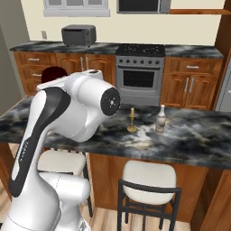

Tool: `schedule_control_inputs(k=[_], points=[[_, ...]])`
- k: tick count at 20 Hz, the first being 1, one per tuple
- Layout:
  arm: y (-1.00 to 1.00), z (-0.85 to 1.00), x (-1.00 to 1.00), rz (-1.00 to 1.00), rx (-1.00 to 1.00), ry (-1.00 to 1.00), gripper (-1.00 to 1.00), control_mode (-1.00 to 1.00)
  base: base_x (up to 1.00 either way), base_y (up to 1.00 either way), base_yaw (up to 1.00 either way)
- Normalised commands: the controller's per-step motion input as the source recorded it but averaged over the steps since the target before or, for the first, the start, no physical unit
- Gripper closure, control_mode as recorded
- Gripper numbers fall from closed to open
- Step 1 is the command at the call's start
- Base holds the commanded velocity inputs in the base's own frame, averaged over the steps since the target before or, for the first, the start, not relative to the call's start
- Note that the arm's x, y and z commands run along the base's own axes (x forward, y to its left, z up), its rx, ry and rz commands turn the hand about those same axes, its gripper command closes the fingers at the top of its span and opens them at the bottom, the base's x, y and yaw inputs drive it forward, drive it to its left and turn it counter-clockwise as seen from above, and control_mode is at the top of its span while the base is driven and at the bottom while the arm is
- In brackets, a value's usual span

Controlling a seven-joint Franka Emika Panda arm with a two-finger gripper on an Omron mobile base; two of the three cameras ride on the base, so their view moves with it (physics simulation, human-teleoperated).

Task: Open the cabinet directly in front. Then move the liquor and the mug to the dining counter with the candle on it.

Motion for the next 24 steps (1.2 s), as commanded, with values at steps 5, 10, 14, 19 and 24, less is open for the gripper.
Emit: schedule_control_inputs(k=[5,10,14,19,24], points=[[-0.05,-0.35,0.47,-0.25,0.00,0.33,1.00,-1.00,0.00,0.00,0.00],[-0.06,-0.53,0.29,-0.53,-0.01,0.27,1.00,-1.00,0.00,0.00,0.00],[-0.32,-0.59,0.01,-0.50,-0.04,0.29,1.00,-1.00,0.00,0.00,0.00],[-0.21,-0.64,0.00,-0.25,-0.12,0.32,1.00,-1.00,0.00,0.00,0.00],[0.05,-0.19,0.01,-0.01,-0.11,0.11,1.00,-1.00,0.00,0.00,0.00]])
